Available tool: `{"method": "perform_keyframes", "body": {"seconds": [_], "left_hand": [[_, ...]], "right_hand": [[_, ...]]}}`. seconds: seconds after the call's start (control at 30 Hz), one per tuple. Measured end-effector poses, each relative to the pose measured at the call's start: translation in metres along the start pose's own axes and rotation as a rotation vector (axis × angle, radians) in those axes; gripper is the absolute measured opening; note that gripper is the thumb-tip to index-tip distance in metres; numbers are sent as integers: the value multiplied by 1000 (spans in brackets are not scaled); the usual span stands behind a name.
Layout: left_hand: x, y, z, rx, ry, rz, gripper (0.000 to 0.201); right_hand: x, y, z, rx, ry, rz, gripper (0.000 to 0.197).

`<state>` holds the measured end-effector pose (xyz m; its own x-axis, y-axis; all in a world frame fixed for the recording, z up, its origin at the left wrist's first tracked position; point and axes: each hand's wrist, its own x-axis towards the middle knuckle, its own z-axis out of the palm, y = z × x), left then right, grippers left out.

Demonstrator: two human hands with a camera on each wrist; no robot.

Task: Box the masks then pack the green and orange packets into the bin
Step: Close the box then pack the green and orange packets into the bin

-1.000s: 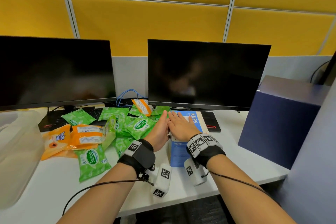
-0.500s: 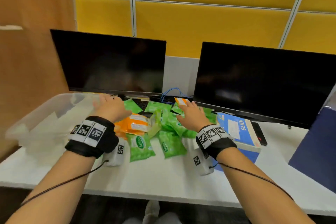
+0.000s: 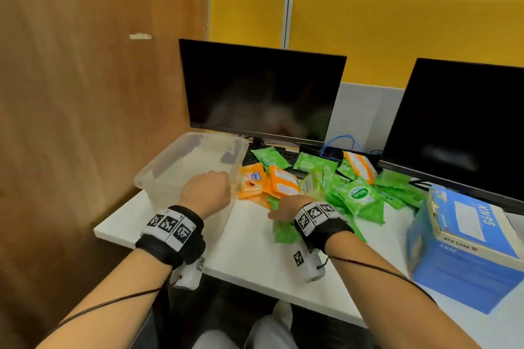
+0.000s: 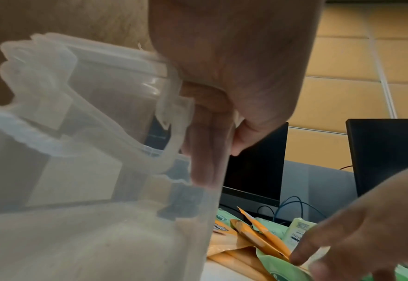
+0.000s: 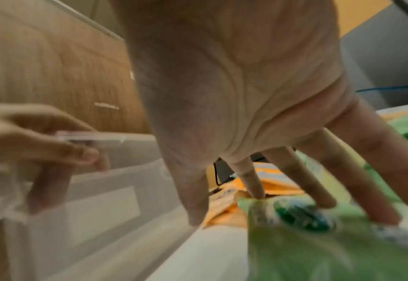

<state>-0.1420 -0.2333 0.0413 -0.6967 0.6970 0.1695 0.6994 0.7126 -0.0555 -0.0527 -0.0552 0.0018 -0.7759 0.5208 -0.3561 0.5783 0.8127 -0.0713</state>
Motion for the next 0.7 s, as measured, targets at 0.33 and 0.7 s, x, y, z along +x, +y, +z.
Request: {"method": "perform_keyframes", "body": {"seconds": [0.33, 0.7], "left_hand": [[4, -14, 8, -76, 51, 291, 27], [31, -35, 3, -783, 45, 195, 40]], "right_hand": [[14, 9, 23, 101, -25, 157, 83], [-72, 34, -113, 612, 31, 107, 27]]}}
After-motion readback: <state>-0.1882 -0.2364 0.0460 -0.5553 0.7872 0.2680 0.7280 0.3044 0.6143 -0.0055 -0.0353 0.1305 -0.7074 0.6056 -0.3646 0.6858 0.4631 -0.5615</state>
